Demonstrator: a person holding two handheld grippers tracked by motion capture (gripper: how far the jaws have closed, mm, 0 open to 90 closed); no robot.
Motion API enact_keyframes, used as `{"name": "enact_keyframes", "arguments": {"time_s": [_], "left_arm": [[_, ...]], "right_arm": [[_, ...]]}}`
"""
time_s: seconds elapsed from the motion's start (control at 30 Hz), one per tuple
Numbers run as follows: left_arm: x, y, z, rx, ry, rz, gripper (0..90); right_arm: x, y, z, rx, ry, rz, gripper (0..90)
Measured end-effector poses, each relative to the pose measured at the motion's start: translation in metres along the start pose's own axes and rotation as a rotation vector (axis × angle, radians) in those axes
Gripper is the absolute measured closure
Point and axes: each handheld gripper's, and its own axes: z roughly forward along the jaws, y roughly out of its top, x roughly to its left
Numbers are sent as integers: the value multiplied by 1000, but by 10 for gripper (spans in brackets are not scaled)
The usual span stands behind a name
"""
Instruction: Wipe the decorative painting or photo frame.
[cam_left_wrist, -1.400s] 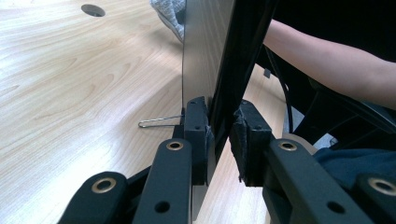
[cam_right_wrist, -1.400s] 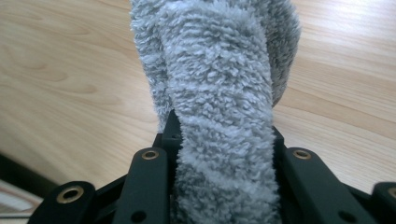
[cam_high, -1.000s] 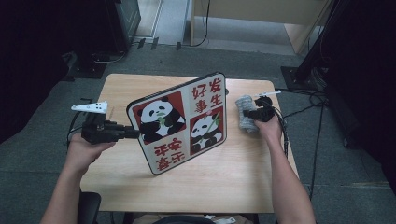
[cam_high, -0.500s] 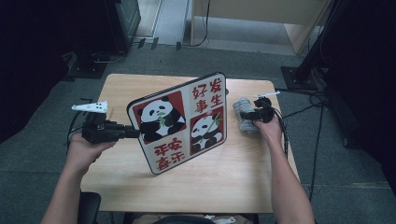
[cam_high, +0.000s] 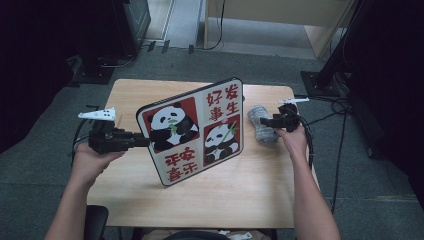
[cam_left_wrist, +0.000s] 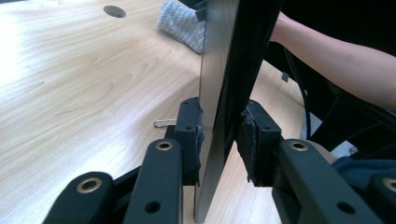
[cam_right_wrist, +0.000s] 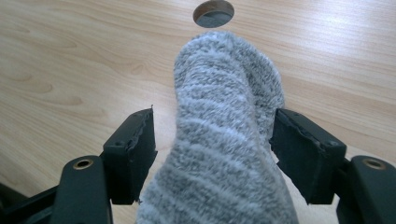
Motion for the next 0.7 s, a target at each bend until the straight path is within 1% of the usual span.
{"name": "enact_keyframes", "arguments": {"time_s": [0.07,0.17,0.27,0.37,0.4,0.47,0.53,0.6,0.7], "left_arm": [[1,0,0,-2,14,1,688],[2,0,0,-9,23,-2,672],[6,-2,1,-27,27,-18,635],[8,-4,1,-40,32,-28,612],[9,-4,1,-32,39,-25,607],[9,-4,4,-9,62,-20,601],[11,-4,6,1,70,-26,590],[13,-4,8,1,75,-30,587],[16,-5,8,-5,78,-40,572]], "right_arm": [[2,-2,-2,7,-3,-4,312],[5,-3,-6,8,-2,-6,312],[9,-4,-10,11,2,-9,311],[15,-6,-14,-2,11,-14,311],[17,-7,-16,2,15,-10,311],[21,-8,-19,-5,18,-21,311],[25,-9,-21,-8,22,-35,311],[28,-11,-24,-3,22,-43,310],[31,-16,-28,-8,25,-36,312]]}}
